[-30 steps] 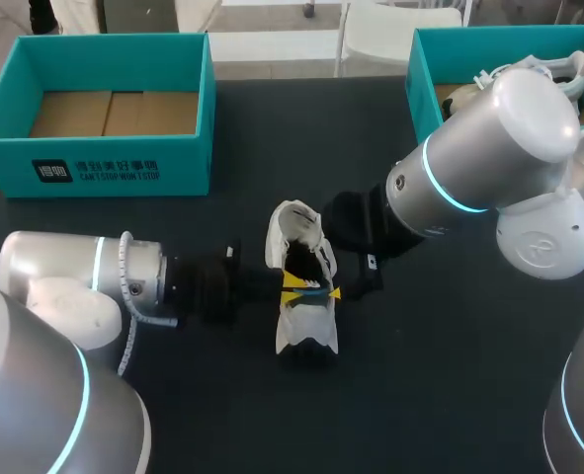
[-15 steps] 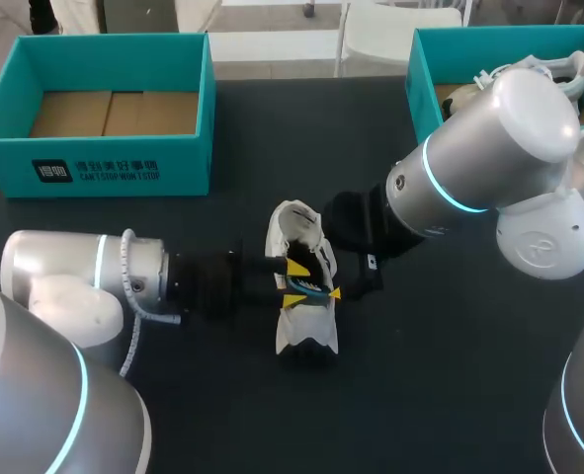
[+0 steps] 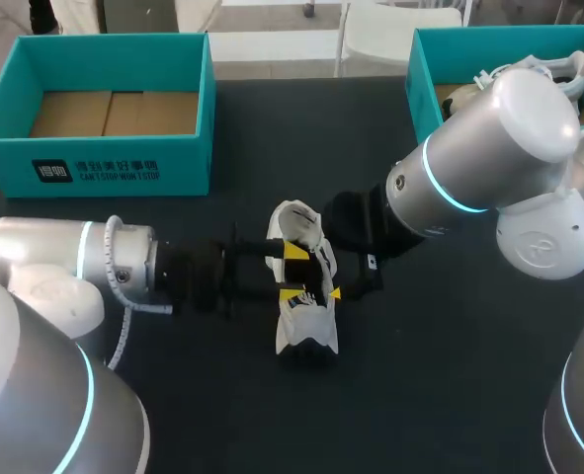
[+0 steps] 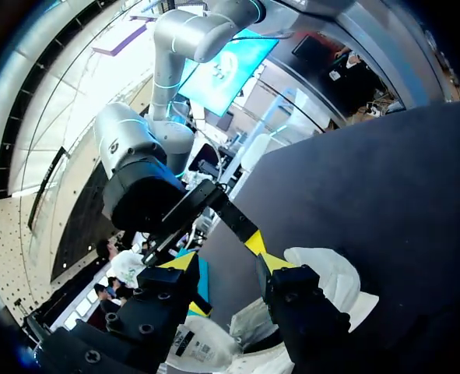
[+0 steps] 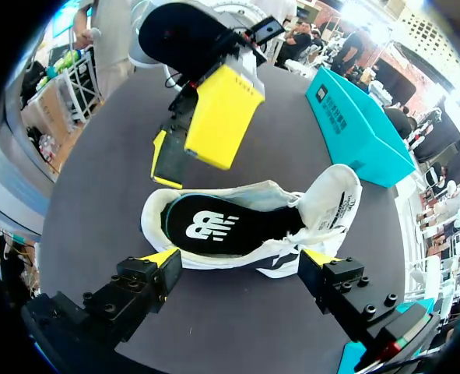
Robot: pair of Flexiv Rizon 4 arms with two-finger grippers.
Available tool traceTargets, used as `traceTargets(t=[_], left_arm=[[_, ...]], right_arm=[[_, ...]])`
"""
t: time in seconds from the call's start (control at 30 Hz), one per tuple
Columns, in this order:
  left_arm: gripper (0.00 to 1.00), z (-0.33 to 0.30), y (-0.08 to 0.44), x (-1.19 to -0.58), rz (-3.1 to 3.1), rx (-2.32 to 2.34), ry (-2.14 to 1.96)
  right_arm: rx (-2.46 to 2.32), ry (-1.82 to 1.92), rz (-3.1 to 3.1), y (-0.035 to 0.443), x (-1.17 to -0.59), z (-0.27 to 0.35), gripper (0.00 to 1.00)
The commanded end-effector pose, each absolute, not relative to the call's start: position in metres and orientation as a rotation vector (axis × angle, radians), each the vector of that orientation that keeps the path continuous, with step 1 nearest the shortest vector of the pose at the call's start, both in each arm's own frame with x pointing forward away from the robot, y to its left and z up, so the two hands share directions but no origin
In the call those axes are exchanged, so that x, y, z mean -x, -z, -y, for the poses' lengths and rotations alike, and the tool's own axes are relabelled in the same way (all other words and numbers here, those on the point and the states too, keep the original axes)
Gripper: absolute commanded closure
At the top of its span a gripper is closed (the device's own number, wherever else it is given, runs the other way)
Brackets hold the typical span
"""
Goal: Take the shoe out of the shoebox, open the shoe tongue, remove and reinsert the insole, then place the shoe into the shoebox
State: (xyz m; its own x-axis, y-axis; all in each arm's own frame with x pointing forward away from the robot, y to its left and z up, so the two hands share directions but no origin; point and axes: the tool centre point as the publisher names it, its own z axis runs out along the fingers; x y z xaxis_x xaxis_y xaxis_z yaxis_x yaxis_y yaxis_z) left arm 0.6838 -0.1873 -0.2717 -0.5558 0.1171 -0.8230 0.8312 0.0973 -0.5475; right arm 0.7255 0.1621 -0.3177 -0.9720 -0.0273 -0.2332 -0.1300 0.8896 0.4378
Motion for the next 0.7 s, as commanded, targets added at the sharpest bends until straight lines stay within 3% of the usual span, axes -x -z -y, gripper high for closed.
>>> traceTargets(t=[0.03,0.37,0.4,0.43,0.57,0.6,0.7], left_arm=[[0.51,0.179,0.256,-0.683,-1.786,-0.962,1.497],[0.47,0.179,0.242,-0.695,-1.946,-1.165,1.464],[0.36,0.18,0.241,-0.697,-1.953,-1.191,1.455],[0.32,0.18,0.241,-0.699,-2.0,-1.238,1.462],[0.37,0.181,0.24,-0.713,-2.108,-1.397,1.403],[0.33,0.181,0.238,-0.717,-2.129,-1.414,1.401],[0.42,0.181,0.232,-0.728,-2.17,-1.558,1.323]], right_arm=[[0.119,-0.678,-2.835,0.318,-0.725,-0.162,0.0],[0.119,-0.678,-2.835,0.318,-0.725,-0.162,0.0],[0.119,-0.678,-2.835,0.318,-0.725,-0.162,0.0],[0.119,-0.678,-2.835,0.318,-0.725,-0.162,0.0],[0.119,-0.678,-2.835,0.318,-0.725,-0.162,0.0],[0.119,-0.678,-2.835,0.318,-0.725,-0.162,0.0],[0.119,-0.678,-2.835,0.318,-0.725,-0.162,0.0]])
